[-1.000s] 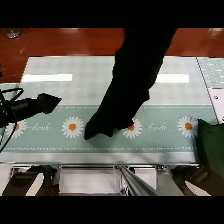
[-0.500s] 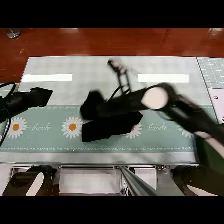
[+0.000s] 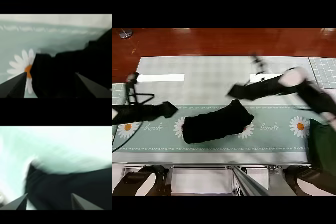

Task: Fold the shirts.

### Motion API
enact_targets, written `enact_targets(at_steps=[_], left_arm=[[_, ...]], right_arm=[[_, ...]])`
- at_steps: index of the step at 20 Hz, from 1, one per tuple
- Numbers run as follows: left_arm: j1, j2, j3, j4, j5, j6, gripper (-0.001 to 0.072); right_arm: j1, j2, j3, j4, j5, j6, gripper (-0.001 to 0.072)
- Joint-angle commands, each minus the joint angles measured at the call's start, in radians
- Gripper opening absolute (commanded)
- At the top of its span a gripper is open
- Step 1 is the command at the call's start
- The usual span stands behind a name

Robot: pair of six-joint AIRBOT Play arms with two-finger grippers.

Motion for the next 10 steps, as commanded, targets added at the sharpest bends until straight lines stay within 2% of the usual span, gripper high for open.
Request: enact_targets(at_steps=[1, 3, 6, 10], left_arm=[[-0.003, -0.153, -0.080, -0.164, -0.064, 0.079, 0.0700], [0.004, -0.183, -0.134, -0.159, -0.064, 0.105, 0.0700], [0.044, -0.192, -0.194, -0.169, -0.068, 0.105, 0.0701], [0.027, -0.193, -0.274, -0.290, -0.030, 0.160, 0.0700]], right_arm=[[-0.354, 0.179, -0.064, -0.291, 0.140, 0.089, 0.0621], [-0.547, 0.305, -0.198, -0.368, 0.185, 0.069, 0.0621], [-0.729, 0.491, -0.452, -0.337, 0.174, 0.042, 0.0621], [-0.690, 0.581, -0.676, -0.081, 0.110, -0.023, 0.0620]])
